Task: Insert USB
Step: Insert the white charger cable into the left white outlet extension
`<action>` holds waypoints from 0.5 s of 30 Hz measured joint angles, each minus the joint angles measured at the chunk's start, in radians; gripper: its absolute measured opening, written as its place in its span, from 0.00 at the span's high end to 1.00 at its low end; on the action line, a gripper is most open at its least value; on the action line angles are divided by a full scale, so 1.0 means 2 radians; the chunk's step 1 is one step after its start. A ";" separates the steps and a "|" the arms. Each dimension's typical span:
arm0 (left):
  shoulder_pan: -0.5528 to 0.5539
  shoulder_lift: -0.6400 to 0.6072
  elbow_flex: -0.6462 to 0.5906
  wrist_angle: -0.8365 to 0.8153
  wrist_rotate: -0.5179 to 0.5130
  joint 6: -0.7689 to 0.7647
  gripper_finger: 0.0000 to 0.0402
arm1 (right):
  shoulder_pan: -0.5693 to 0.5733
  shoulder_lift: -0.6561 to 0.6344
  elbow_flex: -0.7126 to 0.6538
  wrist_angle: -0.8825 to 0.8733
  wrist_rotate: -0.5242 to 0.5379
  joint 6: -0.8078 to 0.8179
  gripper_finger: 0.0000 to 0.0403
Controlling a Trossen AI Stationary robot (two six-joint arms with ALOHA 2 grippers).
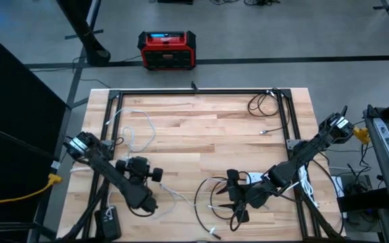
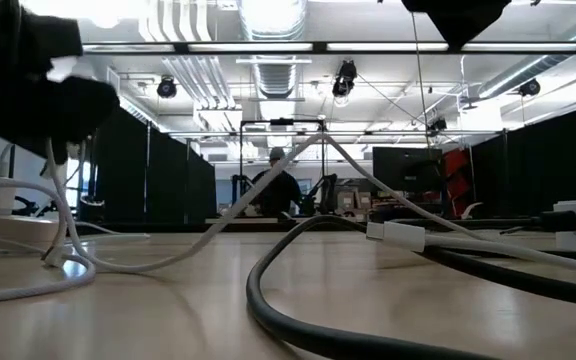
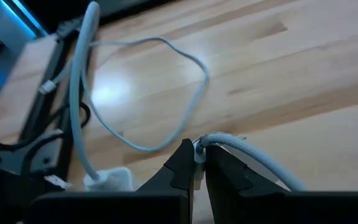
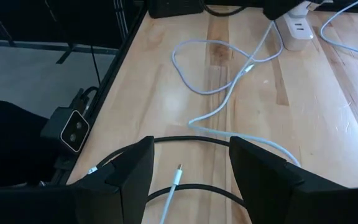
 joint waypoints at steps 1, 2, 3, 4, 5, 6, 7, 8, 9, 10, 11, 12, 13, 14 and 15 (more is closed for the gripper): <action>0.000 0.005 -0.003 0.000 0.000 0.000 0.97 | 0.000 0.000 0.000 0.003 0.000 0.002 0.52; 0.000 0.010 -0.005 0.000 0.000 0.000 0.97 | 0.000 0.000 0.000 0.002 0.000 0.004 0.52; 0.001 0.016 -0.007 0.000 0.000 0.000 0.97 | 0.000 0.000 0.000 0.001 0.000 0.006 0.52; 0.002 0.024 -0.007 0.000 0.000 0.000 0.97 | 0.000 0.000 0.000 0.001 0.000 0.007 0.52; 0.003 0.032 -0.007 0.000 0.000 0.000 0.97 | 0.000 0.000 0.000 0.001 0.000 0.007 0.52; 0.003 0.040 -0.007 0.001 0.000 0.000 0.97 | 0.000 0.000 0.001 0.001 0.000 0.007 0.52; 0.004 0.046 -0.007 0.002 0.000 0.000 0.97 | 0.000 0.000 0.003 0.002 0.000 0.007 0.52; 0.004 0.053 -0.005 0.002 0.000 0.000 0.97 | 0.000 0.000 0.004 0.002 0.000 0.008 0.52; 0.004 0.060 -0.004 0.007 -0.002 0.000 0.97 | 0.000 0.000 0.005 0.002 0.000 0.008 0.52; 0.004 0.066 -0.004 0.014 -0.003 0.000 0.97 | 0.000 0.000 0.006 0.002 0.000 0.008 0.52; 0.004 0.072 -0.004 0.019 -0.009 0.000 0.97 | 0.000 0.000 0.007 0.002 0.000 0.008 0.52; 0.005 0.076 -0.004 0.023 -0.017 0.000 0.97 | 0.000 0.000 0.008 0.002 0.000 0.008 0.52; 0.006 0.079 -0.004 0.025 -0.023 0.000 0.97 | 0.000 0.000 0.010 0.002 0.000 0.008 0.52; 0.007 0.083 -0.004 0.027 -0.027 0.000 0.97 | 0.000 0.000 0.011 0.002 0.000 0.008 0.52; 0.010 0.086 -0.004 0.027 -0.028 0.000 0.97 | 0.000 0.000 0.013 0.002 0.000 0.008 0.52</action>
